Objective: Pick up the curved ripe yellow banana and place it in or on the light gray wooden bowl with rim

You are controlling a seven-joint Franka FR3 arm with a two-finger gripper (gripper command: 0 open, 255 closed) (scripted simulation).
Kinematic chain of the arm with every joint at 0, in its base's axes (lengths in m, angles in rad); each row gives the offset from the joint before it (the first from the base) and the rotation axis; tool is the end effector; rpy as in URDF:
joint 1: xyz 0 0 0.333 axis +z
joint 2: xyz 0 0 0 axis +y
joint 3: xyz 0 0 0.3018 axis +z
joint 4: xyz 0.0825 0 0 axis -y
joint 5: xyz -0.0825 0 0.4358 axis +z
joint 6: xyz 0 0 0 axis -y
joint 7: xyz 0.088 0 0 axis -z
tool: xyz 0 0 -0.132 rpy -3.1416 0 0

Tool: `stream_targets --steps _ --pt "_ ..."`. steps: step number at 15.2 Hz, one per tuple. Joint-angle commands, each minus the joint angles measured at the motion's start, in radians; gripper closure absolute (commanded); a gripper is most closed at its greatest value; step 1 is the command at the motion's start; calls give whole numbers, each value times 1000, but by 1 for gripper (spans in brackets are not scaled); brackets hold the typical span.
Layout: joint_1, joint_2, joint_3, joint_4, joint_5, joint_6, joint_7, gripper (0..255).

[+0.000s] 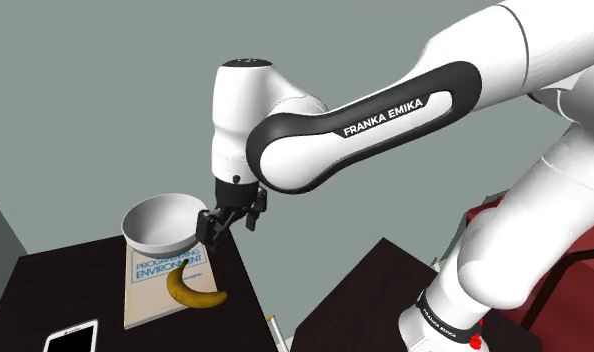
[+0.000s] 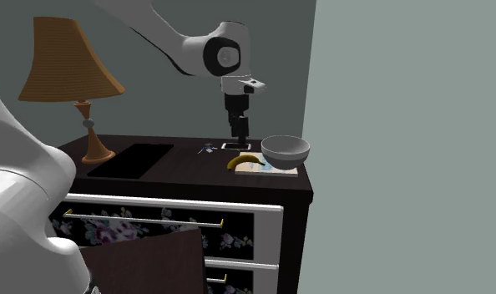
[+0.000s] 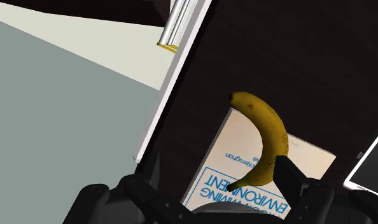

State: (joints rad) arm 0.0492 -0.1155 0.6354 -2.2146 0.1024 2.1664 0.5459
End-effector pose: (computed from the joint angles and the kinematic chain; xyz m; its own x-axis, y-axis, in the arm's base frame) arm 0.4322 0.3603 0.3553 0.9963 0.0808 0.0297 0.0820 -0.9958 -0.0401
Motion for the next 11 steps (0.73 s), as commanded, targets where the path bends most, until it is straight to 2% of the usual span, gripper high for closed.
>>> stream_targets --steps 1,4,9,11 --pt "3 83 31 50 -66 21 72 0" --pt "29 225 54 131 -189 48 188 0" --pt "137 455 23 298 -377 48 350 0" --pt "151 477 12 306 -393 57 362 0"
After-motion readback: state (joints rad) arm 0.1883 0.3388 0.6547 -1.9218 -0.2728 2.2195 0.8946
